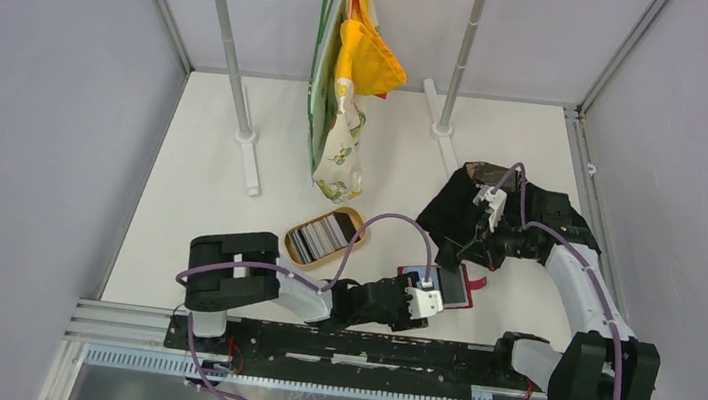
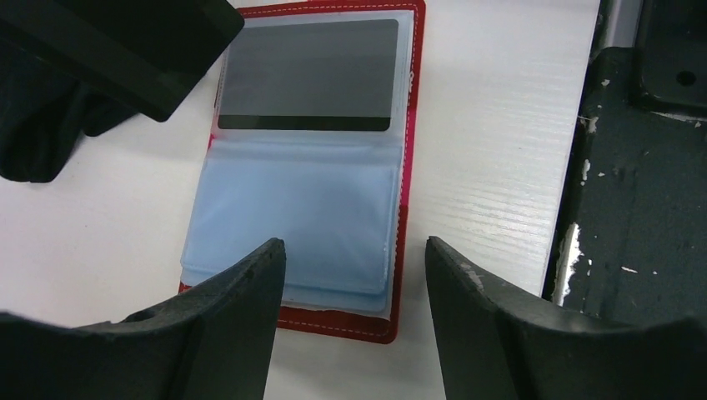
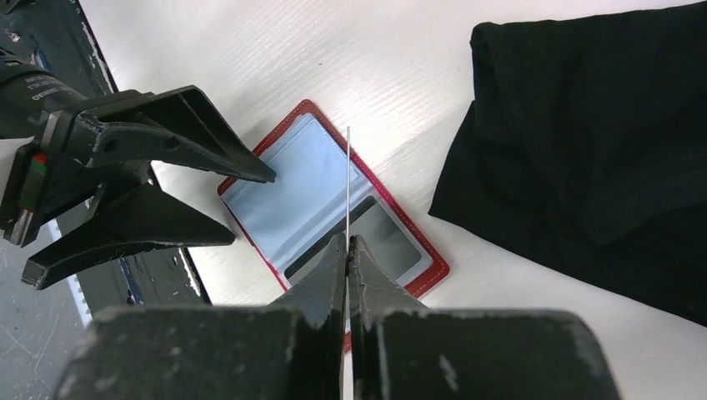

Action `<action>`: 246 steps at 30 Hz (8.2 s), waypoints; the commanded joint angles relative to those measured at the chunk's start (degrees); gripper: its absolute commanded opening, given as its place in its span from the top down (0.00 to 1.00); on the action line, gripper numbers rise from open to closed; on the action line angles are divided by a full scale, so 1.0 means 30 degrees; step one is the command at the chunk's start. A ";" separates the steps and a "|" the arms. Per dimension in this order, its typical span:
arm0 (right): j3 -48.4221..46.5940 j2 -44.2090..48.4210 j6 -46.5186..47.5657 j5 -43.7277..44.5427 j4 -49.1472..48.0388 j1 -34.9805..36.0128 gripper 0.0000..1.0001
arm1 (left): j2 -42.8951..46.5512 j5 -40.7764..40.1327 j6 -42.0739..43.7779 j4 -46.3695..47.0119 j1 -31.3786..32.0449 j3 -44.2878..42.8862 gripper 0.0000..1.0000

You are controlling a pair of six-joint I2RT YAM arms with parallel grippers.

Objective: Put the credit cards into the card holder
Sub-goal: Move the card holder to the center of the board, then insert the credit card into the card holder.

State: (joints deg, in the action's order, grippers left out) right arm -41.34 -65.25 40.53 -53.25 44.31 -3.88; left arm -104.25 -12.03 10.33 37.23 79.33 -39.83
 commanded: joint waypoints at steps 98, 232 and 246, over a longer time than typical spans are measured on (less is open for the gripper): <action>0.2195 -0.8286 -1.2690 -0.0284 -0.8988 0.4252 1.00 | 0.4842 -0.5782 -1.8250 -0.8925 -0.3209 0.1957 0.71; -0.1541 -1.0965 -0.9959 0.0145 -0.3914 0.5148 0.66 | 0.1241 -0.5028 -1.6151 -1.1816 -0.0091 -0.6254 0.61; -0.1804 -0.8540 -0.8099 0.1424 -0.2504 0.4580 0.66 | 0.5700 -0.5219 -1.4078 -1.0510 -0.0335 -0.2451 0.55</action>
State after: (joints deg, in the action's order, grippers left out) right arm -44.47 -94.13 13.30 -50.48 34.85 10.66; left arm -90.43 -24.23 -35.46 4.43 79.07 -49.01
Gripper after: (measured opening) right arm 0.342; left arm 0.431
